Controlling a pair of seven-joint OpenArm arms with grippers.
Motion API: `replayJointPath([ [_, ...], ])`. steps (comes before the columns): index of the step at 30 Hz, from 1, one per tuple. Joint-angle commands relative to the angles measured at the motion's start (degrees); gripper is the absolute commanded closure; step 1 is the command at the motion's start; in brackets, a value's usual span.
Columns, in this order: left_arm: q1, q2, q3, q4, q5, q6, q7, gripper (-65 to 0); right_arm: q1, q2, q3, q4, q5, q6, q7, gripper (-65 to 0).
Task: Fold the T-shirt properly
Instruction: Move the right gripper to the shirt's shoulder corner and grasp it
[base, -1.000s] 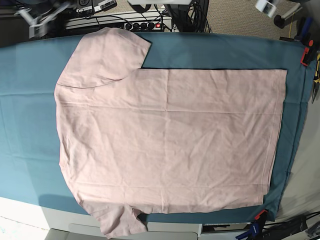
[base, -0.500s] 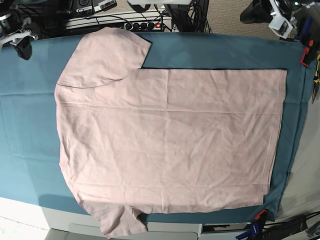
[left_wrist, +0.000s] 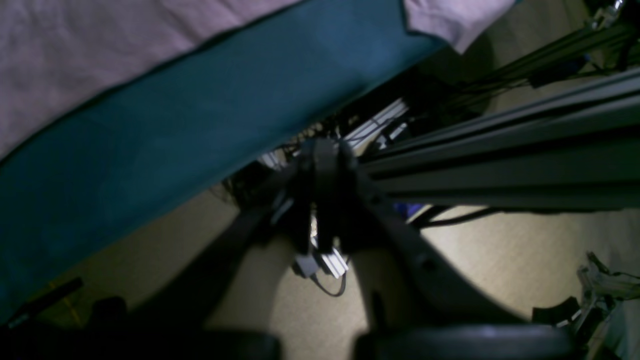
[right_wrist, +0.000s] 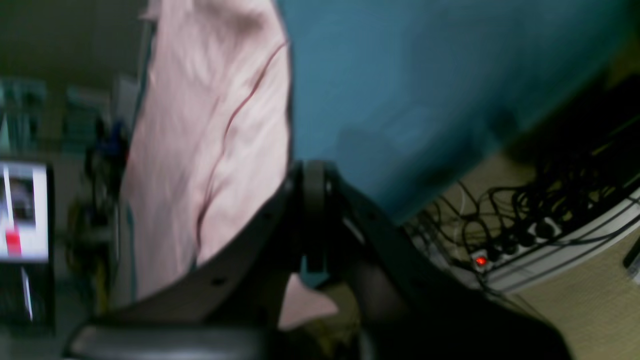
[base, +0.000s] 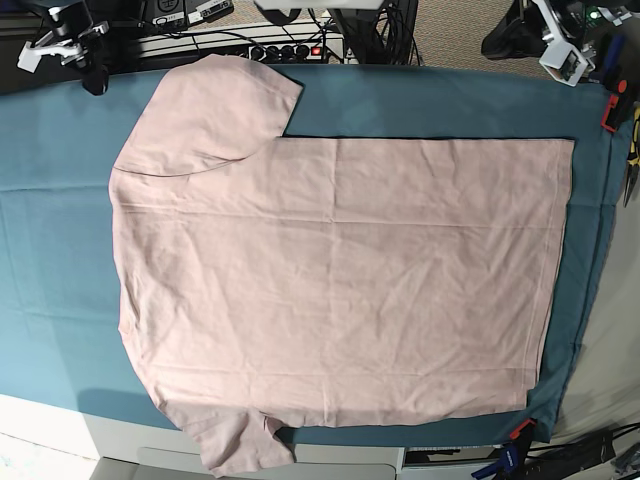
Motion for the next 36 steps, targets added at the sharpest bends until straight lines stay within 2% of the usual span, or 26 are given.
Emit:
replayJointPath([
  [1, 0.7, -0.3, -0.1, 0.7, -0.3, -0.5, -1.0, 0.0, -0.4, 0.9, 0.5, 2.1, 2.0, 2.9, 0.9, -0.1],
  [3, 0.7, -0.3, 0.4, 0.7, 0.1, -0.5, -1.0, 0.0, -0.4, 0.8, 0.5, 4.4, 1.2, 6.9, 1.9, -0.1],
  [9, 0.7, -0.3, 1.4, 0.7, 0.1, -0.5, -1.1, 0.0, 0.6, 0.8, 0.5, 12.1, -7.4, 6.9, 4.5, -0.6],
  [11, 0.7, -0.3, 1.5, 0.7, 0.1, -0.5, -1.1, 0.0, 1.4, 0.8, 0.5, 12.7, -10.6, 6.9, 5.4, -7.1],
  [12, 0.7, -0.3, 1.5, 0.7, 0.1, -0.5, -1.1, 0.0, 1.8, 0.7, 0.5, 12.6, -12.1, 6.9, 5.7, -13.2],
  [14, 0.7, -0.3, 1.5, 0.7, 0.7, -0.5, -1.1, 0.0, 2.3, -0.3, 0.5, 12.5, -13.0, 2.4, 5.9, -24.9],
  [15, 0.7, -0.3, 1.5, 0.7, 0.7, -0.5, -1.1, 0.0, 2.4, -1.0, 0.4, 12.4, -13.0, 0.3, 5.9, -26.4],
  [19, 0.7, -0.3, 1.5, 0.7, 0.7, -0.5, -1.1, 0.0, 2.4, -3.5, -0.6, 12.4, -12.9, -2.4, 5.5, -26.4],
  [22, 0.6, -0.3, 1.5, 0.7, 0.7, -0.5, -1.1, 0.0, 2.4, -4.8, -4.0, 12.4, -13.3, -4.5, 5.6, -26.3],
  [24, 0.2, -0.3, 1.5, 0.7, 0.7, -0.5, -1.0, 0.0, 2.4, -5.3, -7.1, 12.4, -15.4, -5.1, 5.9, -26.3],
  [27, -0.6, -0.3, 1.5, 0.7, 0.7, -0.6, -0.8, 0.0, 2.4, -6.5, -10.7, 12.4, -18.9, -7.6, 7.2, -26.3],
  [31, -1.2, -0.3, 1.5, 0.7, 0.7, -0.6, -0.7, 0.0, 2.4, -7.6, -13.0, 12.4, -21.9, -8.9, 7.8, -26.3],
  [36, -1.4, -0.4, 1.5, 0.7, 0.7, -0.5, -0.7, -0.1, 2.4, -7.6, -13.4, 12.4, -22.4, -9.0, 7.1, -26.2],
])
